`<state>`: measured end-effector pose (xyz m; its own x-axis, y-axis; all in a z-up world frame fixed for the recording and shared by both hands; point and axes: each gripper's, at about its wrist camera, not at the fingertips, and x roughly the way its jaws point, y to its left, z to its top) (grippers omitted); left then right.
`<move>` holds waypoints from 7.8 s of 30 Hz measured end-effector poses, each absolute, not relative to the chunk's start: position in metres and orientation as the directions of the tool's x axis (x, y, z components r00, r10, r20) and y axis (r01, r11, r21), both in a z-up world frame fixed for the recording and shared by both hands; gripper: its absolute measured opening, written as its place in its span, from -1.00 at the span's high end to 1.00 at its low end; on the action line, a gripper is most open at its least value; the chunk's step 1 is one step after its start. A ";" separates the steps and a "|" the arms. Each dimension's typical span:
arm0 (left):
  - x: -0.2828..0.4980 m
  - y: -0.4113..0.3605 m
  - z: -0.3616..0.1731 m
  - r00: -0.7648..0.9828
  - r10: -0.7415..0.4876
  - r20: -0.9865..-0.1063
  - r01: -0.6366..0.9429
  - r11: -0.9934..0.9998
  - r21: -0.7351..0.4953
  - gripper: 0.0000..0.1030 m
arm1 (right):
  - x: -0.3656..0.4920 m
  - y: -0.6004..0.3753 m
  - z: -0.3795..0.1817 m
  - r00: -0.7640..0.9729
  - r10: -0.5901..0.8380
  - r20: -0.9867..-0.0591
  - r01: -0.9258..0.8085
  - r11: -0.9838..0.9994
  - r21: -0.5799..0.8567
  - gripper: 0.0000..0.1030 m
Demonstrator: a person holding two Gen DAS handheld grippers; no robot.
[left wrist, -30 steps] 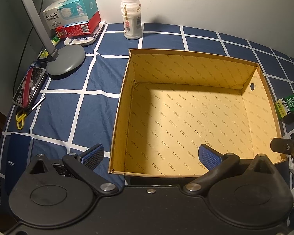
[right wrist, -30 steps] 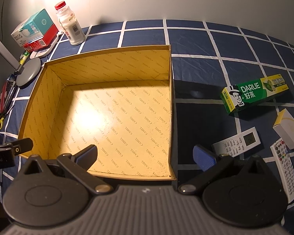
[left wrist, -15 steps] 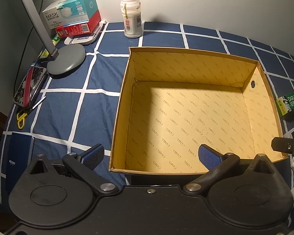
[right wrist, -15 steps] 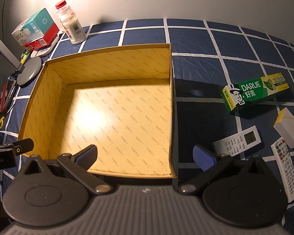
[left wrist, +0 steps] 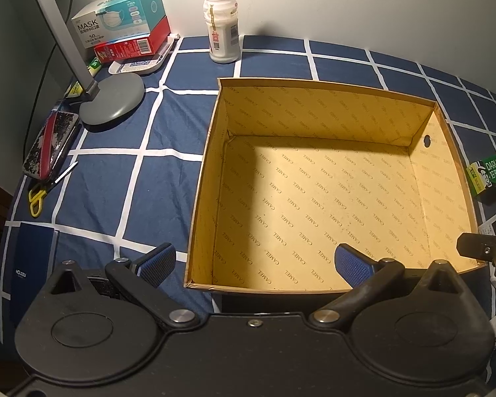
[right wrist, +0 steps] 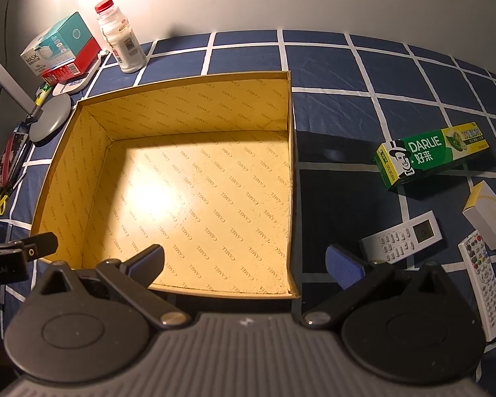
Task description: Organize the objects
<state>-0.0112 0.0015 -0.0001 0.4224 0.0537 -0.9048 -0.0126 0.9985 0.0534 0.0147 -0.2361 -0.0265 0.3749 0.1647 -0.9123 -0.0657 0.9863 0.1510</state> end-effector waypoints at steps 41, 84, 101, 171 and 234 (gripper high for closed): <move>-0.013 0.000 0.004 0.425 0.059 -0.903 -0.009 0.998 0.062 -1.00 | 0.012 -0.238 -0.023 0.373 0.162 -0.914 -0.054 0.987 0.153 -1.00; -0.050 -0.100 0.021 0.394 -0.227 -0.891 0.469 0.883 -0.018 -1.00 | -0.110 -0.318 0.006 0.488 -0.056 -0.871 0.425 0.887 0.181 -1.00; -0.071 -0.162 0.006 0.311 -0.316 -0.896 0.609 0.791 -0.067 -1.00 | -0.173 -0.363 0.007 0.475 -0.142 -0.868 0.591 0.783 0.195 -1.00; -0.007 -0.402 -0.158 -0.129 -0.232 -0.964 0.643 0.720 -0.259 -0.41 | -0.072 -0.548 -0.166 0.225 0.169 -0.960 0.629 0.727 0.275 -0.31; -0.009 -0.115 -0.002 0.333 -0.196 -0.922 0.225 0.966 -0.125 -0.42 | 0.010 -0.280 -0.015 0.435 0.305 -0.847 0.059 0.929 0.365 -0.30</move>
<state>-0.0085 -0.1153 -0.0025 0.3327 -0.1964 -0.9223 0.2247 0.9664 -0.1248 0.0098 -0.2799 -0.0149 0.4348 0.3054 -0.8472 0.0594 0.9290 0.3654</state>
